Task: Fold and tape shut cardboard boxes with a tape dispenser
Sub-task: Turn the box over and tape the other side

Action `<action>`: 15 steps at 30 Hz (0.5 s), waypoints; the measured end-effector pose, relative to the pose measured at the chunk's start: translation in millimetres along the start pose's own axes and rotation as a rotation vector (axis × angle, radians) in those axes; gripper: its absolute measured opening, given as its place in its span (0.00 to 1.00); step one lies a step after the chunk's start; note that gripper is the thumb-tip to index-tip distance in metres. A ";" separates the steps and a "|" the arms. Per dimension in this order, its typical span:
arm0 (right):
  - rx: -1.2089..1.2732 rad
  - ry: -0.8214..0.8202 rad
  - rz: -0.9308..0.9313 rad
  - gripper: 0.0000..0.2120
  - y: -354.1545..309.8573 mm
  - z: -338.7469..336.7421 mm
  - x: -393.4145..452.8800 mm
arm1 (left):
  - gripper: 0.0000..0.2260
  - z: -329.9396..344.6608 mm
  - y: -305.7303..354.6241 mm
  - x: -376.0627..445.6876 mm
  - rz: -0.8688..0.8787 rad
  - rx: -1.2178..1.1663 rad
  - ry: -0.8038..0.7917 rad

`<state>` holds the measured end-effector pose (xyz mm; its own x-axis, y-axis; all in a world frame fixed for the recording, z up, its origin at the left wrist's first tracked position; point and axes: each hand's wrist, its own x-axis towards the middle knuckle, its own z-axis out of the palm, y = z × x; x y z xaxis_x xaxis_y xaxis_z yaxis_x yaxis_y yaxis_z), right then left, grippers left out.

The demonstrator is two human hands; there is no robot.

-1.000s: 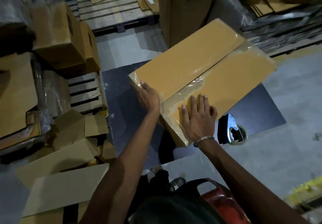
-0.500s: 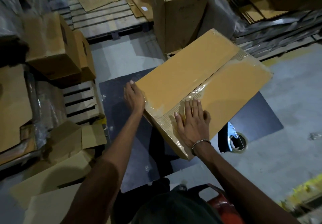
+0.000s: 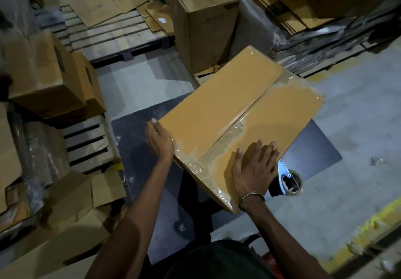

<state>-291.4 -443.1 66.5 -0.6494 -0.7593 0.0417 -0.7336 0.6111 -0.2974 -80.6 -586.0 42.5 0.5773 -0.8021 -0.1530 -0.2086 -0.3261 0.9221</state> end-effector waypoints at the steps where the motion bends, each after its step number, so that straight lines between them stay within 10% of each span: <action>1: -0.023 -0.010 -0.006 0.34 0.0 0.9 0.1 | 0.29 0.5 -2.3 2.0 -0.004 -0.005 -0.001; 6: -0.046 -0.101 -0.092 0.33 1.8 1.5 2.4 | 0.20 -0.9 -1.0 3.7 0.009 -0.094 -0.051; 11: 0.041 -0.105 -0.124 0.30 -1.2 -5.0 8.3 | 0.34 -0.6 12.7 -17.8 0.504 0.754 -0.100; 15: 0.120 -0.109 -0.356 0.29 -10.7 -13.6 54.2 | 0.44 17.3 22.5 -56.1 0.744 0.991 -0.330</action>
<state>-321.5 -487.8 84.9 -0.3284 -0.9425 0.0624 -0.8765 0.2795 -0.3920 -131.4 -557.0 65.7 -0.1235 -0.9898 0.0712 -0.9731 0.1348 0.1870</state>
